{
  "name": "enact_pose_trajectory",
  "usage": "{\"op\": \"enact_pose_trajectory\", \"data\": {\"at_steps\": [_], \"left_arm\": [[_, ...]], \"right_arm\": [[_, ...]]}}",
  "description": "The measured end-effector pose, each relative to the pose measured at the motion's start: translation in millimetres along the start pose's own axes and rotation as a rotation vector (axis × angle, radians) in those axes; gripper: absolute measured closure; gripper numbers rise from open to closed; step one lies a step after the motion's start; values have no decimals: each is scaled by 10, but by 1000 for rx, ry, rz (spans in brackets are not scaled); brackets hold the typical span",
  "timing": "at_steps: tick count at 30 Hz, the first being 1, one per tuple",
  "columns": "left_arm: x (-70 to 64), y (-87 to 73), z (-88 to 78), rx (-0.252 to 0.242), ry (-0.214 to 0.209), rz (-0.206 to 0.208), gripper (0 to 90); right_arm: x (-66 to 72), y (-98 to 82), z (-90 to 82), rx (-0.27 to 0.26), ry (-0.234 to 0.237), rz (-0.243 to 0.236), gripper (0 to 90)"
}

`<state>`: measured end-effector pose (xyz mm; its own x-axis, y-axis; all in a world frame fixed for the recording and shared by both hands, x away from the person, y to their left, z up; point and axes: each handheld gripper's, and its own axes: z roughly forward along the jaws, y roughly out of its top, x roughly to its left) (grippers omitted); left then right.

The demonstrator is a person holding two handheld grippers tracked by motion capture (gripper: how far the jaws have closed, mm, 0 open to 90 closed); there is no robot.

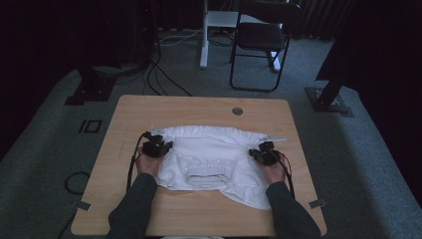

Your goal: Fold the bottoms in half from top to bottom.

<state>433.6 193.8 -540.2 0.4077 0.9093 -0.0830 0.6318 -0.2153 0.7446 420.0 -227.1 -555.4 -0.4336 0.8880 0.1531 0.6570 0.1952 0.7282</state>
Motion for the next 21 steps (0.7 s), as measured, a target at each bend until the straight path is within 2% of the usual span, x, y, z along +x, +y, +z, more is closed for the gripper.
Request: {"op": "enact_pose_trajectory", "data": {"at_steps": [2, 4, 5, 7, 10, 13, 14, 15, 16, 18, 19, 21], "left_arm": [[7, 10, 3, -5, -4, -23, 787], [20, 19, -4, -2, -15, -29, 800], [46, 43, -34, 3, -36, -39, 800], [88, 99, -163, -39, -70, -68, 811], [135, 226, -412, -137, -128, -111, 817], [110, 357, -627, -190, -146, -78, 826], [95, 394, -720, -221, -168, -74, 828], [95, 394, -720, -221, -168, -74, 828], [43, 446, -923, -288, -217, -68, 828], [-39, 470, -1101, -328, -241, -31, 827], [-67, 465, -1163, -336, -250, -25, 826], [-92, 417, -1244, -340, -271, -11, 825]], "right_arm": [[-1, 18, 24, -6, -6, 17, 868], [-1, 28, 27, -3, -6, 19, 868], [-3, 41, 26, 0, 0, 9, 866], [-45, 85, -46, -11, 26, -2, 867], [-83, 178, -240, -75, 48, 12, 871], [-72, 315, -504, -160, 46, -29, 873], [-67, 359, -603, -201, 32, -51, 874], [-67, 359, -603, -201, 32, -51, 874], [-91, 429, -856, -325, 16, -36, 876], [-103, 449, -1031, -400, 26, -19, 877], [-93, 451, -1099, -409, 29, -30, 876], [-52, 394, -1182, -391, 22, -74, 876]]}}
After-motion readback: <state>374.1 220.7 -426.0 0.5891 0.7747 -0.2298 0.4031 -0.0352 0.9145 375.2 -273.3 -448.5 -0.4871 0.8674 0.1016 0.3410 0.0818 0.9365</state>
